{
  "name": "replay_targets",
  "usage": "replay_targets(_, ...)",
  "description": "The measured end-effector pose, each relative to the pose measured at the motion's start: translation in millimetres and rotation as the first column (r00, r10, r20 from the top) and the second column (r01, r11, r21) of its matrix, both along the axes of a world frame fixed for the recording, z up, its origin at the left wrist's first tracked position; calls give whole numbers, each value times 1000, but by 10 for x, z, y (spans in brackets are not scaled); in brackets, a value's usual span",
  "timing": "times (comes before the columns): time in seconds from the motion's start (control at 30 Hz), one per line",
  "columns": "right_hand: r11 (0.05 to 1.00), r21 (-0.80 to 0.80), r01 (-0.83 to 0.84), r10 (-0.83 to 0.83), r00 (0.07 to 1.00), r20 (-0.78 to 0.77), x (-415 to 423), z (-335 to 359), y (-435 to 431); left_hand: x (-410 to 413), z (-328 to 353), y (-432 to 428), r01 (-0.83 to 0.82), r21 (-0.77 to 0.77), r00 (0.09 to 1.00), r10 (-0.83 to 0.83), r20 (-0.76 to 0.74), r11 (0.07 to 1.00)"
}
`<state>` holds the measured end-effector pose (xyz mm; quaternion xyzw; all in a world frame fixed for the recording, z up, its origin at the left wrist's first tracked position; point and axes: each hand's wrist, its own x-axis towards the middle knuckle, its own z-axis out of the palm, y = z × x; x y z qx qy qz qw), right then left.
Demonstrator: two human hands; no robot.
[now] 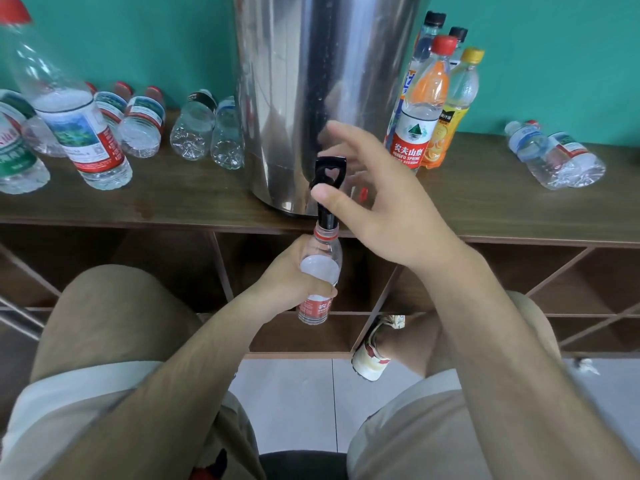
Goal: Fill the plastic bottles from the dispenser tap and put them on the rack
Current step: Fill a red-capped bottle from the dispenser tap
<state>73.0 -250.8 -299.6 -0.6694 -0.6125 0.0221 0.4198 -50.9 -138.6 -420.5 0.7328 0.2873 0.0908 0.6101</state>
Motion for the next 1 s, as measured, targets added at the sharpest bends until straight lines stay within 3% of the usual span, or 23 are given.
replay_targets(0.1, 990, -137, 20, -10, 997, 74, 15, 119, 101, -1, -13, 19, -2, -23, 1000, 2, 13, 1000)
replay_targets(0.2, 994, -110, 19, -5, 992, 123, 45, 153, 150, 5, -14, 31, -1, -20, 1000, 1, -2, 1000)
replay_targets(0.47, 959, 280, -44, -82, 903, 421, -78, -291, 27, 0, 11, 9, -12, -62, 1000, 12, 7, 998)
replay_targets(0.57, 948, 303, -103, -58, 876, 480, -77, -455, -21, -6, 11, 1, -11, -41, 1000, 12, 14, 999)
replay_targets(0.77, 977, 157, 143, -160, 982, 103, 90, -829, -225, -2, 40, -3, 5, 7, 1000, -5, -3, 1000)
replay_targets(0.9, 990, -35, 136, -140, 975, -171, 107, -969, -151, -9, 21, -13, 11, -9, 1000, -11, 12, 1000)
replay_targets(1.0, 996, -61, 61, -75, 963, -261, 43, -1016, -50, -11, 16, -5, 18, -20, 1000, -18, 21, 1000)
